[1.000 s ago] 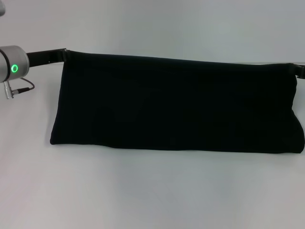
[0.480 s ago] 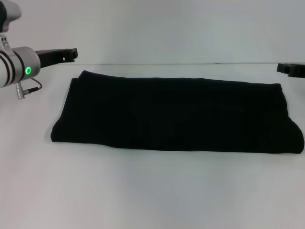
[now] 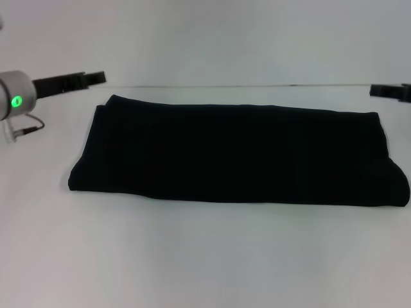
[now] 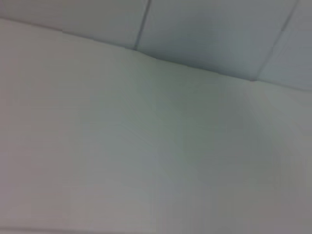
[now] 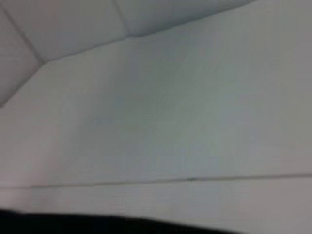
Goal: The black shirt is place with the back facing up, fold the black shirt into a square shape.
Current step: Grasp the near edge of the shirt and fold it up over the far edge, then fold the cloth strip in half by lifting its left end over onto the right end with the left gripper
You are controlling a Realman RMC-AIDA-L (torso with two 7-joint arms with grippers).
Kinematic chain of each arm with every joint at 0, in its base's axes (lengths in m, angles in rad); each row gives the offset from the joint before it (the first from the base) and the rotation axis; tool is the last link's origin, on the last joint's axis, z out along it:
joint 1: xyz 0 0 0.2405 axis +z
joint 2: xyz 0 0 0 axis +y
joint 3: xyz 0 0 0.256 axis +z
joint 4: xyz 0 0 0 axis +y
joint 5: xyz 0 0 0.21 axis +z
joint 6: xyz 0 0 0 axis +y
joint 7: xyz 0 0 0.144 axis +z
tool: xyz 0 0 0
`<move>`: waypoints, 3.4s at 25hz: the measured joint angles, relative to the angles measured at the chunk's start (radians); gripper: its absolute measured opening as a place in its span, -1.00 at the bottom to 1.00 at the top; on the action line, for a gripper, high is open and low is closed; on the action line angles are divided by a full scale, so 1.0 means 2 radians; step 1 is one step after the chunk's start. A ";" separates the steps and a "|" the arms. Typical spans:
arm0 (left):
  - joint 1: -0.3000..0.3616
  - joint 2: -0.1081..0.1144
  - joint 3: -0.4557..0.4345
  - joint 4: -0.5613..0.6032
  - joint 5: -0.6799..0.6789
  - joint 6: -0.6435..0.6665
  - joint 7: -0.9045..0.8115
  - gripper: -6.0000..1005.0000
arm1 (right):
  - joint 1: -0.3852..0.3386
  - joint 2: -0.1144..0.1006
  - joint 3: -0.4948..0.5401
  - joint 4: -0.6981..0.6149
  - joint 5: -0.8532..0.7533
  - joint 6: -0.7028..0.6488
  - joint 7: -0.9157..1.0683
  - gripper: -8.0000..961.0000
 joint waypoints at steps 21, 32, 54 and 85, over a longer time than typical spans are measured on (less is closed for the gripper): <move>0.106 -0.002 -0.009 0.137 0.045 0.344 -0.104 0.75 | -0.066 -0.019 -0.002 -0.041 0.025 -0.242 0.005 0.43; 0.084 0.002 0.000 0.076 0.047 0.299 -0.083 0.74 | -0.067 -0.016 -0.002 -0.041 0.024 -0.212 0.011 0.43; 0.093 0.001 -0.011 0.057 0.066 0.236 -0.071 0.71 | -0.064 -0.016 -0.001 -0.043 0.024 -0.198 0.020 0.43; 0.082 0.012 -0.029 0.090 0.099 0.350 -0.121 0.61 | -0.070 -0.022 -0.028 -0.045 -0.073 -0.161 0.064 0.43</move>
